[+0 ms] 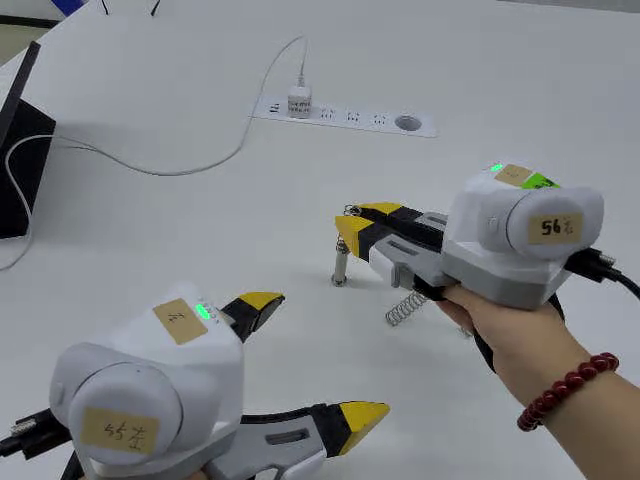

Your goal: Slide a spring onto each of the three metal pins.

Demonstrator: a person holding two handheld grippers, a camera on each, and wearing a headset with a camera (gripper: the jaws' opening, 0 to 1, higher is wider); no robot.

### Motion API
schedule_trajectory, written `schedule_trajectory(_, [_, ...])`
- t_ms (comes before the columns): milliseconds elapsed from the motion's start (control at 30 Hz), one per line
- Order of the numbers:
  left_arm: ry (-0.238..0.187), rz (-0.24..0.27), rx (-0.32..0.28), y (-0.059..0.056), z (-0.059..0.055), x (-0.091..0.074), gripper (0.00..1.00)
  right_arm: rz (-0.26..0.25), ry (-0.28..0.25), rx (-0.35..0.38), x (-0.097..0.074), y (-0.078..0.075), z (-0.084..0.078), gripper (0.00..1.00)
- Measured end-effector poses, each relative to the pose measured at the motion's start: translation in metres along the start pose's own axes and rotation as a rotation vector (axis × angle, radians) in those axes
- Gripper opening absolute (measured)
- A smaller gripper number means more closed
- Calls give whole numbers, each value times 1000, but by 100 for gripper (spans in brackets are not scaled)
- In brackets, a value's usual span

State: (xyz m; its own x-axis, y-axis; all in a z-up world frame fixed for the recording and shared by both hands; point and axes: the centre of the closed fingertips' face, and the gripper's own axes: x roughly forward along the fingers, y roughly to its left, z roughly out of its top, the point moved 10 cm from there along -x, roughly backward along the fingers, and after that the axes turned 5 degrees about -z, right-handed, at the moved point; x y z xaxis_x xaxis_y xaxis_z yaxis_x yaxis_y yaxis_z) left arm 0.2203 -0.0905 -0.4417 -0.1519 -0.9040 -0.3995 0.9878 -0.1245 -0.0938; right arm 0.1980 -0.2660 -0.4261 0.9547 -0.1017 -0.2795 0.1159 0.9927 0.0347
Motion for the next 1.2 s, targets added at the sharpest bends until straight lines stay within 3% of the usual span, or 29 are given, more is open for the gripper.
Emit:
schedule_trajectory(467, [-8, 5, -26, 1, -2, -1, 78, -28, 41, -36, 5, 5, -9, 11])
schedule_trajectory(1200, [-13, 12, -35, 3, -2, -2, 79, -18, 119, -35, 11, 5, -28, 11])
